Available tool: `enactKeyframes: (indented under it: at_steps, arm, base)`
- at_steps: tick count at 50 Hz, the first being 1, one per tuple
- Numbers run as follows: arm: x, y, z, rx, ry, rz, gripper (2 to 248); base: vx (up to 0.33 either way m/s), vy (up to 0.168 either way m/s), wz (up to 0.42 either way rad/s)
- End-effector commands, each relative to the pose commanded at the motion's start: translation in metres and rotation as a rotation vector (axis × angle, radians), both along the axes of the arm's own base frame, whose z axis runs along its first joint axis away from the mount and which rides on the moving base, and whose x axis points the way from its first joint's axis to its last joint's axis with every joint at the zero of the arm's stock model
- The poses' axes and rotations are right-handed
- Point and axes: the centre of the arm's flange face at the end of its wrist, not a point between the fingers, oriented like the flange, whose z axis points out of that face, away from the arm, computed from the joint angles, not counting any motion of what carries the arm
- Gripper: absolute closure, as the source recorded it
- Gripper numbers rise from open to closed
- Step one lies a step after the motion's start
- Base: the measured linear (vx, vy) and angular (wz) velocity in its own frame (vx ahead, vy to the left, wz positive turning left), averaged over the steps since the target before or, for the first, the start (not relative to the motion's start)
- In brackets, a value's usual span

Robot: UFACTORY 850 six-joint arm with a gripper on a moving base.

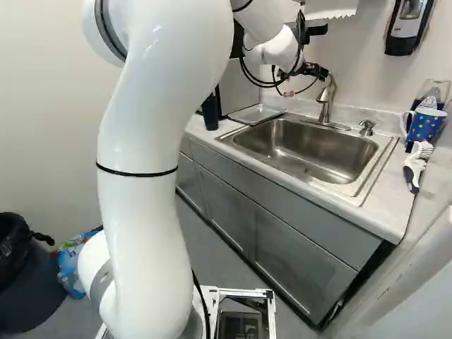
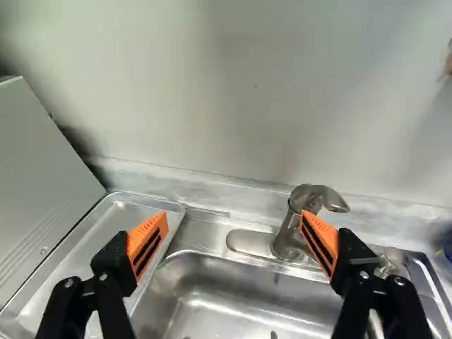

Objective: Rinse the cup and place it in the tray

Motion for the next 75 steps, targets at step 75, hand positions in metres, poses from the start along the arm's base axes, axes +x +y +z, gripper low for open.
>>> enactKeyframes:
  at_steps: [75]
  arm:
    - [0.026, -0.031, -0.002, -0.031, -0.052, -0.018, 3]
  base:
    - [0.0, 0.0, 0.0]
